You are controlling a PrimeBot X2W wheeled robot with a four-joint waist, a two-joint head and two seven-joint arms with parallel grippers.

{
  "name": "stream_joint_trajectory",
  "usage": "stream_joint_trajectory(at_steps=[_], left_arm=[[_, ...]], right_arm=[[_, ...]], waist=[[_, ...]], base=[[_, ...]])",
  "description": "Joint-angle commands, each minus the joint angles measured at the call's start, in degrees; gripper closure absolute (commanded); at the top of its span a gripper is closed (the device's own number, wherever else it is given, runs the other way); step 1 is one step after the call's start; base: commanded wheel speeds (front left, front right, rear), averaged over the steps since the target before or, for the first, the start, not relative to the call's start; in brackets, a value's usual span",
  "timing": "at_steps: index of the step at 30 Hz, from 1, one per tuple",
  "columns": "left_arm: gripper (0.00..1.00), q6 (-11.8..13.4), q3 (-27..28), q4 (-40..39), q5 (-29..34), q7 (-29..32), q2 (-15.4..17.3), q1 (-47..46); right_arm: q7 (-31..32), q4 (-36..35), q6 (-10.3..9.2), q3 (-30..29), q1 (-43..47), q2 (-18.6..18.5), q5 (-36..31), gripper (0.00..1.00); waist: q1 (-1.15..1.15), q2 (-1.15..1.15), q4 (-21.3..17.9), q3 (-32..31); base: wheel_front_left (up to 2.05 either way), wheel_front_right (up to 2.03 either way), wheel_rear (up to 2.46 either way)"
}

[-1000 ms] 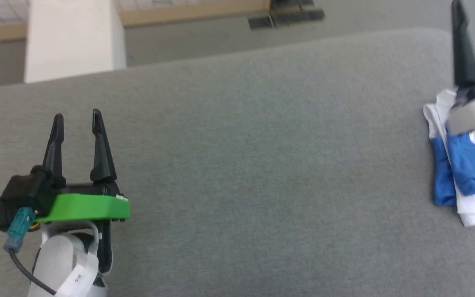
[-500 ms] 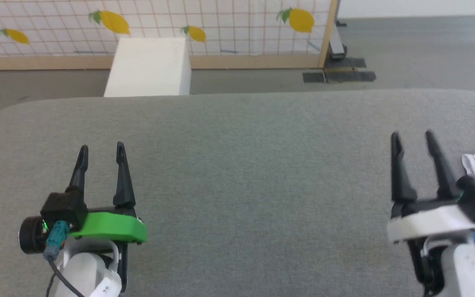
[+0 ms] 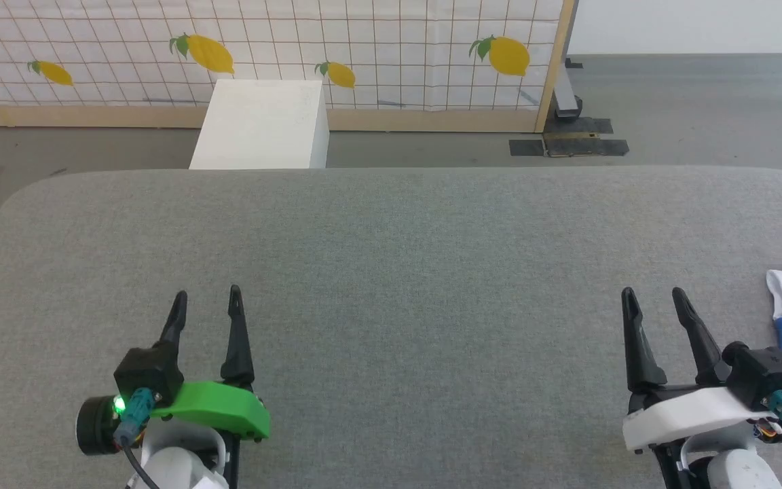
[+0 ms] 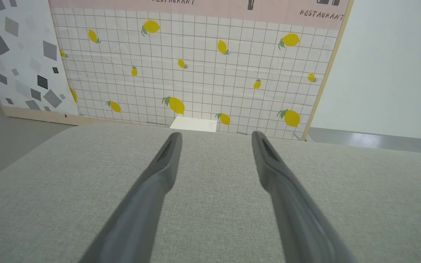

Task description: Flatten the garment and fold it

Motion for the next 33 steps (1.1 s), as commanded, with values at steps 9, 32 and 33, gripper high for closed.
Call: stream_joint_trajectory(at_steps=[9, 32, 33], left_arm=[[1.00, -0.1, 0.0, 1.5, -1.2, 0.1, -0.2, 0.0], [1.00, -0.3, 0.5, -0.7, 0.8, 2.6, -0.4, 1.0], [1.00, -0.3, 0.5, -0.8, 0.9, 2.7, -0.4, 1.1]], right_arm=[[-0.1, 0.6, 0.01, 0.1, 0.0, 0.0, 0.3, 1.00], [2.4, -1.5, -0.01, 0.4, 0.6, 0.0, -1.9, 1.00], [2.6, -1.6, -0.01, 0.5, 0.6, 0.0, -2.0, 1.00]], waist=[[0.00, 0.00, -0.2, 0.0], [0.00, 0.00, -0.5, -0.2], [0.00, 0.00, -0.5, -0.2]], base=[[0.00, 0.00, 0.00], [0.00, 0.00, 0.00], [0.00, 0.00, 0.00]])
